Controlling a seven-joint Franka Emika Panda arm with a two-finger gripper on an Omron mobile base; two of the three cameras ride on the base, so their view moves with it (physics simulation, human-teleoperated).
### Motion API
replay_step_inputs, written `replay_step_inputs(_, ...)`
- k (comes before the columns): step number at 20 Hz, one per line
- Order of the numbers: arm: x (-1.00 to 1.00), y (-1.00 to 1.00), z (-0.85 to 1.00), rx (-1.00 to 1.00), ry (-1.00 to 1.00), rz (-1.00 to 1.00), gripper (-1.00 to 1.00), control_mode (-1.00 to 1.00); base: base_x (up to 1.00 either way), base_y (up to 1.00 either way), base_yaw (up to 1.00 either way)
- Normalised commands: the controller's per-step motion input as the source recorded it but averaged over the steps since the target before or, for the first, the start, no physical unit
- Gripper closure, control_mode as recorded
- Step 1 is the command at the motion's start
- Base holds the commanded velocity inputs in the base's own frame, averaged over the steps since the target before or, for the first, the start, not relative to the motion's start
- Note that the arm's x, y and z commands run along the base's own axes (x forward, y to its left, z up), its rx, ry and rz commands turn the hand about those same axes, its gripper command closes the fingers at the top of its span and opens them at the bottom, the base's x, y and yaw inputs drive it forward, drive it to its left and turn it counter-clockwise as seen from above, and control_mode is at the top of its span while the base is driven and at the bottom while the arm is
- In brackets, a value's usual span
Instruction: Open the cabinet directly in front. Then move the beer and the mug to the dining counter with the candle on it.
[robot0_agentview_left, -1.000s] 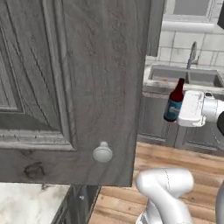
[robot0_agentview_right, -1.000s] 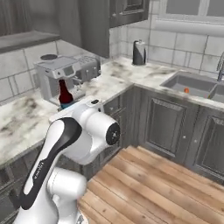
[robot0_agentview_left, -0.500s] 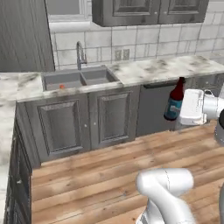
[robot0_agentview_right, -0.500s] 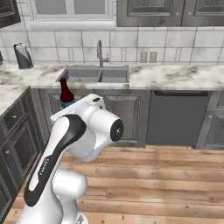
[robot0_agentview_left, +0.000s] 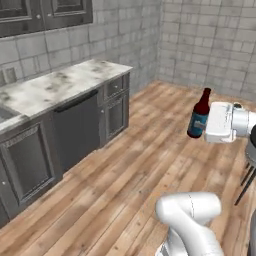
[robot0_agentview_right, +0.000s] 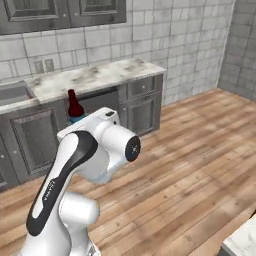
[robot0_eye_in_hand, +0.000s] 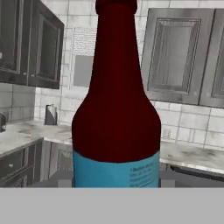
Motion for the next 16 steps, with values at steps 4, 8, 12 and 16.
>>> replay_step_inputs(4, 0.0, 0.0, 0.0, 0.0, 0.0, 0.0, 1.0, 1.0, 0.0, -0.37, -0.9)
replay_step_inputs(8, 0.0, 0.0, 0.0, 0.0, 0.0, 0.0, 1.0, 1.0, 0.02, -0.22, -0.81)
replay_step_inputs(12, 0.0, 0.0, 0.0, 0.0, 0.0, 0.0, 1.0, 1.0, 0.16, 0.22, -0.51)
replay_step_inputs(16, 0.0, 0.0, 0.0, 0.0, 0.0, 0.0, 1.0, 1.0, 0.05, 0.95, -0.12)
